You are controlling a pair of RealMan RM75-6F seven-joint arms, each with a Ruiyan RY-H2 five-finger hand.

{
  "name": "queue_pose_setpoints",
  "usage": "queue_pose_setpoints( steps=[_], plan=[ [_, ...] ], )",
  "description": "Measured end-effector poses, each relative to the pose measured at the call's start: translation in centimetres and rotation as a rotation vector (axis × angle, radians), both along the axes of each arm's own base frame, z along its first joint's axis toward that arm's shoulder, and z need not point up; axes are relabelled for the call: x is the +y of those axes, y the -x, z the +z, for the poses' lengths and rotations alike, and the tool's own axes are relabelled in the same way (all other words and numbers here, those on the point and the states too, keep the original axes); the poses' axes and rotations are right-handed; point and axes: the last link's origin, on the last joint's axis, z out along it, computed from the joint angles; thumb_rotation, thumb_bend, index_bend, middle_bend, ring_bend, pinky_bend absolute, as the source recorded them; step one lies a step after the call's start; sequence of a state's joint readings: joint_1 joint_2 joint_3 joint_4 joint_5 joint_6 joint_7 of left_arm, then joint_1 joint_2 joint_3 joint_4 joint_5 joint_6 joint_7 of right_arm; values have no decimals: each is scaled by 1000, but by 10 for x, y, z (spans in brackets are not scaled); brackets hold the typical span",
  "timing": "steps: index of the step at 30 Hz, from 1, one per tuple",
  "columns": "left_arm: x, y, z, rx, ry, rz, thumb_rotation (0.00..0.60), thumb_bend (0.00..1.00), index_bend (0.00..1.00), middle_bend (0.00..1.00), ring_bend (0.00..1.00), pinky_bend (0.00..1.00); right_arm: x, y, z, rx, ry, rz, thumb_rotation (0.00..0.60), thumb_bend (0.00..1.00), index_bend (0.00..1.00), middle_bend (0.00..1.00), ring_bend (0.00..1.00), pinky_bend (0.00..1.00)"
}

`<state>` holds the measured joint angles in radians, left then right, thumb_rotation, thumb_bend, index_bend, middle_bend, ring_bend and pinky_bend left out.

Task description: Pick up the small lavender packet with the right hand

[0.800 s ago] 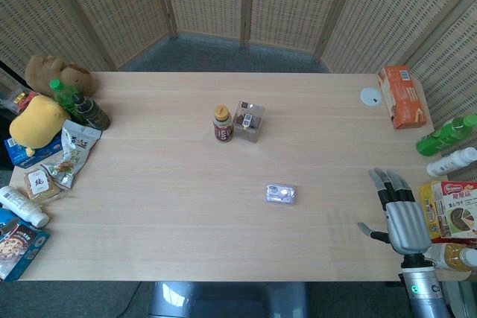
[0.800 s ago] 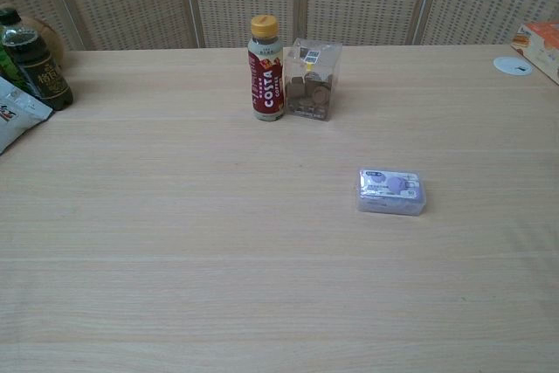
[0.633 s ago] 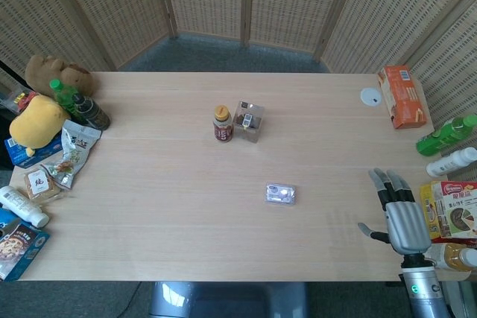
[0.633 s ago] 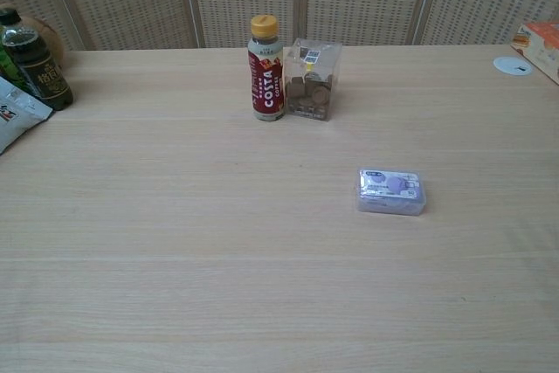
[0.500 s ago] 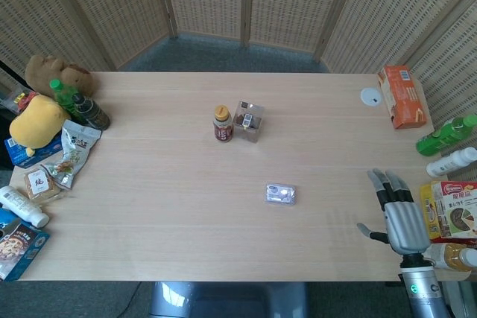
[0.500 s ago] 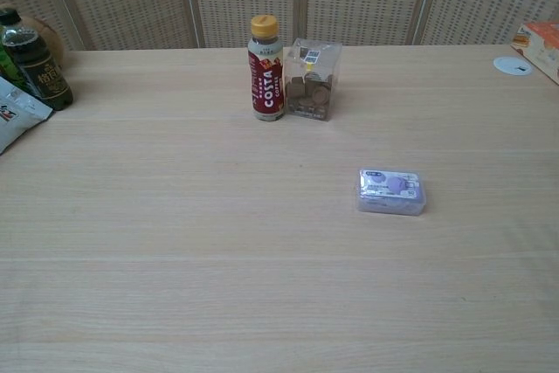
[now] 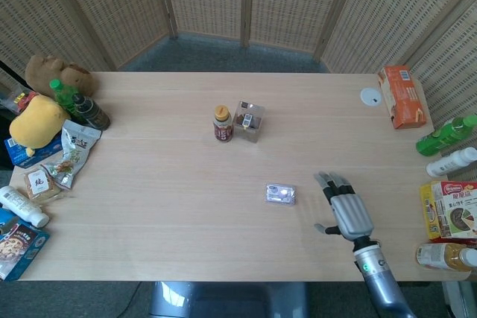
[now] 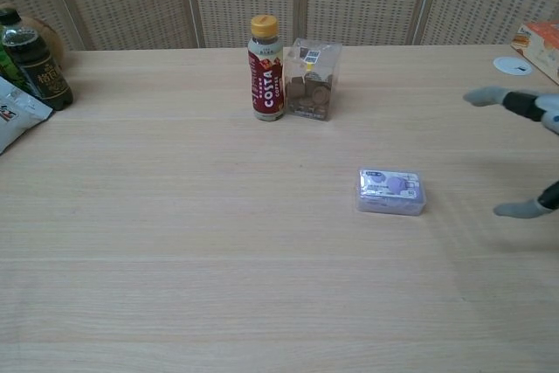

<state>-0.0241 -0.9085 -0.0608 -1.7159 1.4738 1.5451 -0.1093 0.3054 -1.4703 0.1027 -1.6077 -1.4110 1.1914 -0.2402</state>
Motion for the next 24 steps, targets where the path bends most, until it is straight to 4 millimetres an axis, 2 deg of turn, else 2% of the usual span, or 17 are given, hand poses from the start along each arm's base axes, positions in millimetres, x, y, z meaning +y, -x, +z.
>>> queue_pose_setpoints(
  steps=[5, 14, 20, 22, 24],
  plan=[
    [1, 1, 0, 1, 3, 0, 600, 0, 20, 0, 0, 0, -16, -13, -28, 18, -53, 8, 600, 0, 0, 0, 0, 0],
    [1, 2, 1, 1, -1, 2, 600, 0, 21, 0, 0, 0, -35, -22, -78, 41, -123, -27, 600, 0, 0, 0, 0, 0],
    [1, 2, 2, 2, -3, 2, 600, 0, 21, 0, 0, 0, -50, -31, -100, 47, -125, -20, 600, 0, 19, 1, 0, 0],
    [0, 2, 2, 1, -5, 1, 600, 0, 22, 0, 0, 0, -55, -32, -104, 45, -122, -21, 600, 0, 51, 47, 0, 0],
    [0, 2, 2, 1, -6, 2, 600, 0, 21, 0, 0, 0, -59, -30, -107, 49, -111, -22, 600, 0, 109, 156, 28, 0]
  ],
)
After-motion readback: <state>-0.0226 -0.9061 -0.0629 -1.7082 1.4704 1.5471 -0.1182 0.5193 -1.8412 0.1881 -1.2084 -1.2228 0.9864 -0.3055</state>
